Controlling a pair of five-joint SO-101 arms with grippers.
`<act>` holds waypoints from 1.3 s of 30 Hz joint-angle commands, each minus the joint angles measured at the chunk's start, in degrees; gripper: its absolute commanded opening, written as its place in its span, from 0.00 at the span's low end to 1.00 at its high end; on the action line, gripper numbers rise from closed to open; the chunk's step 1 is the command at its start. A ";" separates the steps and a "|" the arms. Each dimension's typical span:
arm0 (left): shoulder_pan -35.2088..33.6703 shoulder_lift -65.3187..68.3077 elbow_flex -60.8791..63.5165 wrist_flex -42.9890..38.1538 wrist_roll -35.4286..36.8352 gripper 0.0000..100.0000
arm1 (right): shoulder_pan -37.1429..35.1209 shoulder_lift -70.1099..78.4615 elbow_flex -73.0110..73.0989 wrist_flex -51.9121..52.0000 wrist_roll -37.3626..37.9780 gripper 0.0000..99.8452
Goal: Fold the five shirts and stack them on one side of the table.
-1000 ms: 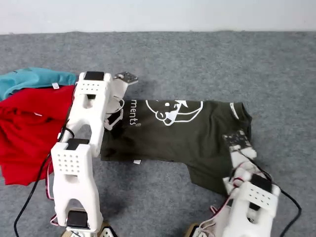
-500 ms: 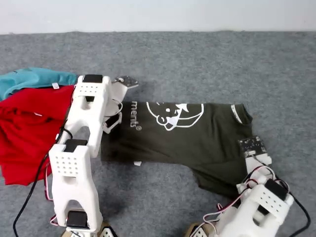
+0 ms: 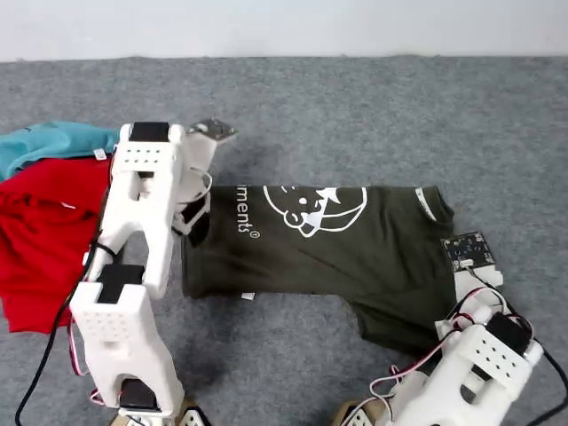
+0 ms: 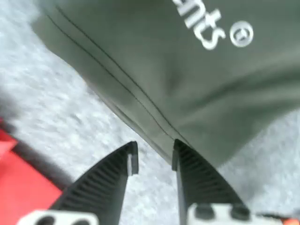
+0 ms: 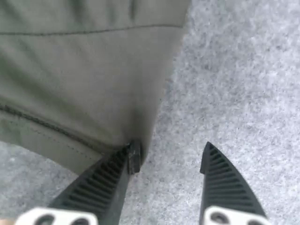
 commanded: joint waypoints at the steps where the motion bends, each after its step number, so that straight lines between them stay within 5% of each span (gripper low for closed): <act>1: -0.35 -4.75 6.90 1.23 -2.20 0.14 | 0.66 -0.48 -2.11 0.48 -0.70 0.21; 17: -0.97 -4.66 14.02 -3.25 -2.46 0.14 | -2.86 -0.57 1.67 4.62 -0.79 0.21; 25: -0.18 10.81 13.58 -3.43 -4.75 0.13 | -2.86 -0.57 1.49 4.44 -0.79 0.21; 31: 6.24 15.56 11.12 -3.25 -4.48 0.02 | -2.86 -0.57 1.41 4.35 -0.79 0.21; 39: 5.80 15.03 7.34 0.53 -4.48 0.01 | -2.77 -0.57 1.58 4.44 -0.97 0.21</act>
